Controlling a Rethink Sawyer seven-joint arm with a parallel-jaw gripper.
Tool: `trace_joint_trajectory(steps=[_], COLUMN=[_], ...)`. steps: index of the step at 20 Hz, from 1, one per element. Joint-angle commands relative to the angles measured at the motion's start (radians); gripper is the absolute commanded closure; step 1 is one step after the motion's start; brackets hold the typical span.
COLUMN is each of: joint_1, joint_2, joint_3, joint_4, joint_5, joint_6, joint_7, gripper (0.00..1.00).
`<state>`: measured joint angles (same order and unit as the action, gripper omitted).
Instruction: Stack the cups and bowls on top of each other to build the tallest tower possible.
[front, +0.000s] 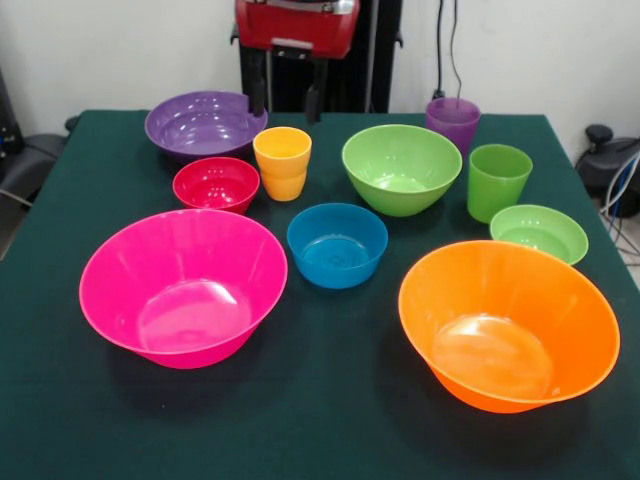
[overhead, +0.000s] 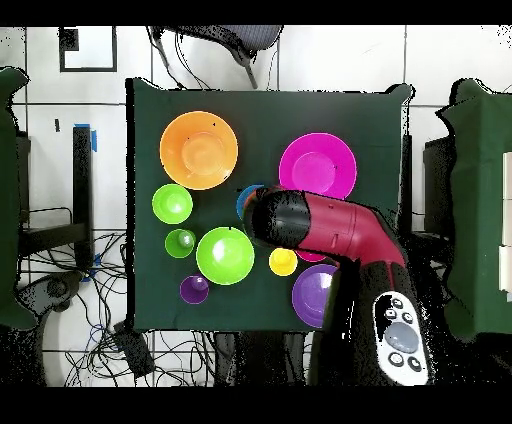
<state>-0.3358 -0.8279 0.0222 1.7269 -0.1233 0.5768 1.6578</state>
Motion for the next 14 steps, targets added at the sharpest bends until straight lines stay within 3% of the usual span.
trace_joint_trajectory(steps=[1,11,14], joint_1=[-0.056,-0.086,-0.092], joint_2=[0.047,0.071,0.082], joint_3=[0.137,0.205,0.225], joint_4=[-0.065,-0.086,-0.097], joint_5=[-0.102,-0.118,-0.094], joint_6=[0.098,0.081,0.097], joint_7=[-0.182,-0.144,-0.125], gripper=[0.00,0.00,0.00])
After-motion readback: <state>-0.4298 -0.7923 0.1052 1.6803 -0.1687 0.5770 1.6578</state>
